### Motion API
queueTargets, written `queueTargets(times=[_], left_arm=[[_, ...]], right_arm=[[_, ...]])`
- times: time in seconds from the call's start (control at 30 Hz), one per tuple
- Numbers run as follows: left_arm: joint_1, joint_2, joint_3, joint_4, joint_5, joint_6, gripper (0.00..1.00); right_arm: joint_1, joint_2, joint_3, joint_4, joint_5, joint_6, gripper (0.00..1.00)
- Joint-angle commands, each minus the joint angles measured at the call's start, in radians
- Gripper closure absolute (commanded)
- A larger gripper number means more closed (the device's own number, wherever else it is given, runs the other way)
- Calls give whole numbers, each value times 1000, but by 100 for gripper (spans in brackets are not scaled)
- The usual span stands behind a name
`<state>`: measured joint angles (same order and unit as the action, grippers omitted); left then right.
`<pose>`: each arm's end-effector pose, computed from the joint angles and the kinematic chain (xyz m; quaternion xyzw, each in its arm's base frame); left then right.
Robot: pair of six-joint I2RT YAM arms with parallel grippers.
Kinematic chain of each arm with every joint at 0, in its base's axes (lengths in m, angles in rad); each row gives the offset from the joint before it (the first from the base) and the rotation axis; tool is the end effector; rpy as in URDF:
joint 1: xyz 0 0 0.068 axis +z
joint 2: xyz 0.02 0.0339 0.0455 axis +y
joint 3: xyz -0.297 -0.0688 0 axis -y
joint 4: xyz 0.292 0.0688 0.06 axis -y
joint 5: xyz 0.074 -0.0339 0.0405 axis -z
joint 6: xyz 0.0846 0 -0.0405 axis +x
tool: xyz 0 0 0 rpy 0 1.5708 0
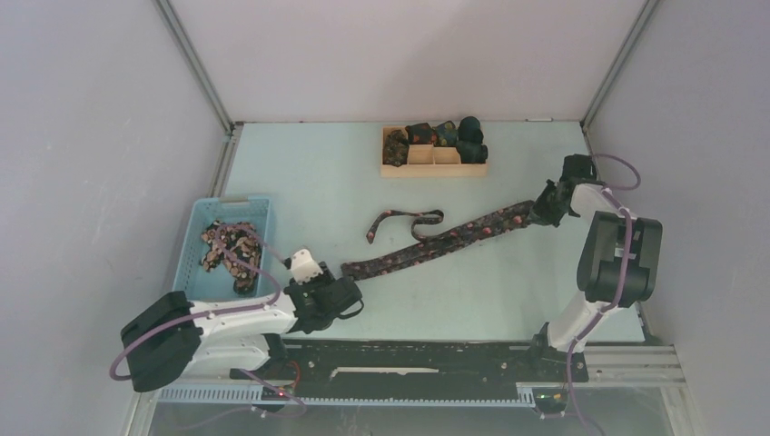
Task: Roll the ties
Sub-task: Flatten out the tie at the center of the board.
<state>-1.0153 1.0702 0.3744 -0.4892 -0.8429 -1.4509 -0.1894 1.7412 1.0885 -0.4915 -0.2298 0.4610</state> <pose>0.1534 -0.1273 0.1122 -0.2701 0.8575 -0.0320 0.4368 0.3999 -0.0570 0.1342 0.2872 0.9278 0.1395 0.1932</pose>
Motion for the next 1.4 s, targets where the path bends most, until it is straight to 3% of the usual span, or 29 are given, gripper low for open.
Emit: queueTargets(times=[0.0,0.03,0.13,0.2,0.23,0.3,0.5,0.6,0.7,1.0,1.37], left_arm=[[-4,107,17,77,-12,130,34],[-8,137,44,68,-3,141,28],[-25,137,117,9,12,171,27],[-36,97,153,8,11,217,28],[-36,78,168,17,17,247,28],[-35,59,202,21,22,280,27],[12,54,231,125,90,405,33],[60,13,226,161,142,458,34],[91,-12,192,231,204,510,28],[158,72,75,405,402,483,29],[177,87,-50,483,453,417,34]], right_arm=[[16,-14,53,52,42,-20,100],[23,-11,53,44,46,-25,100],[28,-1,51,18,61,-34,95],[30,-8,53,2,94,-41,81],[32,-24,53,-4,113,-44,67],[39,-66,51,-14,147,-49,50],[154,-204,96,-61,230,-99,28],[279,-232,124,-52,160,-155,25],[410,-215,159,-23,89,-216,23],[780,92,453,-59,128,-452,24],[892,430,818,-207,119,-689,23]])
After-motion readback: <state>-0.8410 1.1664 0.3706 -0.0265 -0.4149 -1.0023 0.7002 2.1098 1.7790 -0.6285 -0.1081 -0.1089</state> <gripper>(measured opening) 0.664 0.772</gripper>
